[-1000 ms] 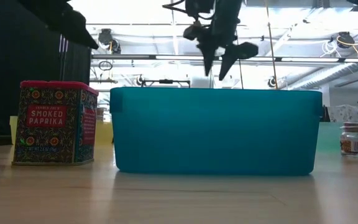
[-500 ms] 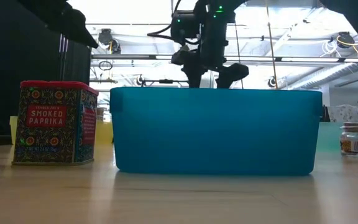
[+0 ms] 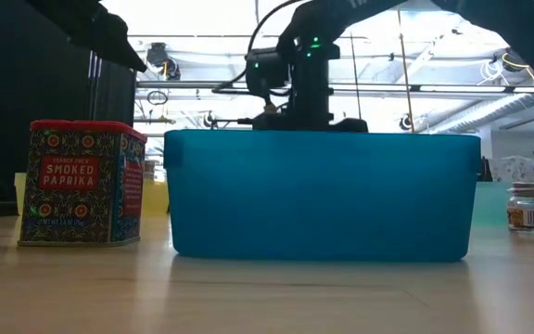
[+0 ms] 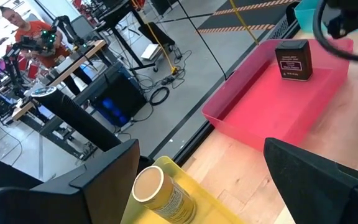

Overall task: Sort spices by type
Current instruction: Put the top red seasoning can into the green bin

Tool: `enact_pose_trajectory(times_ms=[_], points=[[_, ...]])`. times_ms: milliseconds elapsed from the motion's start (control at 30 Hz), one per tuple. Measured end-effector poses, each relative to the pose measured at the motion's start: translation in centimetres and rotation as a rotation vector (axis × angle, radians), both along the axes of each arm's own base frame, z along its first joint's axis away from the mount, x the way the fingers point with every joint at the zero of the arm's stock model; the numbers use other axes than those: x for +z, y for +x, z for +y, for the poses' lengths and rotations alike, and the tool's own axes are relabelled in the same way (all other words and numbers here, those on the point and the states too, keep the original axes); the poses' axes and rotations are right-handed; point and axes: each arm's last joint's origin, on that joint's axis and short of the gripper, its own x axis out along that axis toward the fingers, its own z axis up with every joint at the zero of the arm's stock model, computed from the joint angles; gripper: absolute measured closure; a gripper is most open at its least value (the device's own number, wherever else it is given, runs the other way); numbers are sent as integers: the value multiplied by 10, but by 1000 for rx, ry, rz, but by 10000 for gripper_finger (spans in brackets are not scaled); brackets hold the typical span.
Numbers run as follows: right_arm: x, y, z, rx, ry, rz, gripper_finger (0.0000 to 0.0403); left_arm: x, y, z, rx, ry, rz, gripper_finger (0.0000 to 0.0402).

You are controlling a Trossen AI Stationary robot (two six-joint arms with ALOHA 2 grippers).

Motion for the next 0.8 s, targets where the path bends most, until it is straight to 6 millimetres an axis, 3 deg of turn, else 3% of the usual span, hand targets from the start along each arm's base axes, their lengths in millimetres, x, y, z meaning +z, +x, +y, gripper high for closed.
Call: enact_pose_trajectory(times_ms=[167,367,567,667,800], points=[[-4,0,-2,-4,6,14,139,0,0,0,0,0,0,52],[-4,0,-3,-25,5,9,209,0,0,0,0,0,0,52],[-3,0,-3,-32,8,6,209,0,0,0,0,0,0,52],[5,-2,-4,-32,3,-12,209,0,0,0,0,0,0,52],[37,-9,-5,-26,-11,-62,209,0,0,0,0,0,0,52]])
